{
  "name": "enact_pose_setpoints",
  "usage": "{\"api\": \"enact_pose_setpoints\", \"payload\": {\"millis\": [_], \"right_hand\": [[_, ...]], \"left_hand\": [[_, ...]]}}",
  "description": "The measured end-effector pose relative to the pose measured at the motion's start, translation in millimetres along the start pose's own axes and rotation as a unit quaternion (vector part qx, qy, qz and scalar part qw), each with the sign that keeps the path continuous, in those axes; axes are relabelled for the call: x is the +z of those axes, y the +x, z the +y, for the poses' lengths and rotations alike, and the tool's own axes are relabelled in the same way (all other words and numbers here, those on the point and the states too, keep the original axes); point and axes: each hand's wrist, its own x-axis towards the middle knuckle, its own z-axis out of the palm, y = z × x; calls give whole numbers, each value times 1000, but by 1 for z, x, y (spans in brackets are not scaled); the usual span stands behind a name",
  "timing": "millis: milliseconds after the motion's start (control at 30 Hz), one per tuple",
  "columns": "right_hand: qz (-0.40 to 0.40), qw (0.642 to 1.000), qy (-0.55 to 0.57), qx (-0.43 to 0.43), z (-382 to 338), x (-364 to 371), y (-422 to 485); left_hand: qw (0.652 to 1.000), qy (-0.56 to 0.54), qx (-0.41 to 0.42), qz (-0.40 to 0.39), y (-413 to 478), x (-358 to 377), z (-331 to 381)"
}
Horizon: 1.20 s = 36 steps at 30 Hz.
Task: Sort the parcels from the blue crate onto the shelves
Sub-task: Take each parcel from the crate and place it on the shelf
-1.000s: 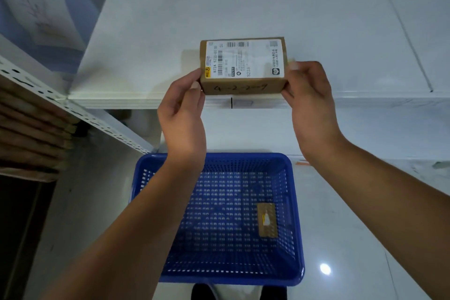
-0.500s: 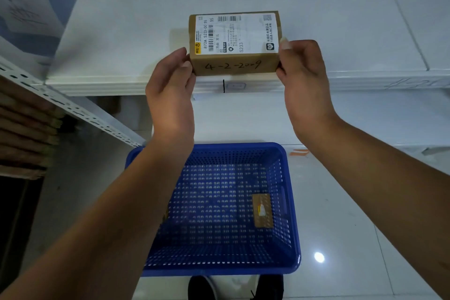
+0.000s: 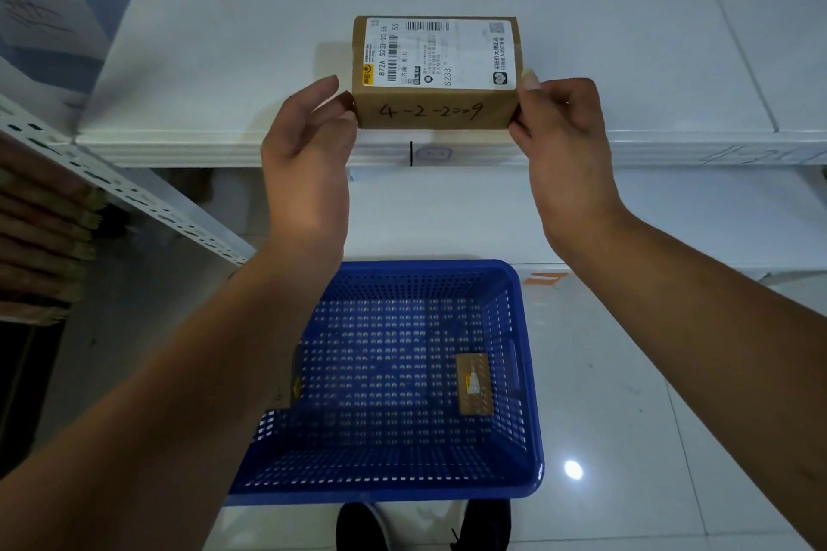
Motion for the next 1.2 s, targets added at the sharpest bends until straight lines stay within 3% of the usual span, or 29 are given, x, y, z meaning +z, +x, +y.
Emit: {"api": "enact_pose_setpoints", "payload": {"millis": [233, 467, 767, 967, 1200], "right_hand": [[31, 999, -20, -19, 1, -9, -15], [21, 997, -71, -37, 13, -5, -56], [-152, 984, -90, 23, 50, 48, -123], [-286, 950, -94, 86, 105, 110, -174], [-359, 911, -146, 145, 196, 173, -211]], "left_hand": [[997, 55, 50, -2, -18, -12, 0], [995, 93, 41, -12, -44, -28, -14], [993, 107, -34, 28, -78, -93, -48], [981, 96, -126, 114, -104, -182, -99], [945, 93, -224, 221, -113, -257, -162]]}}
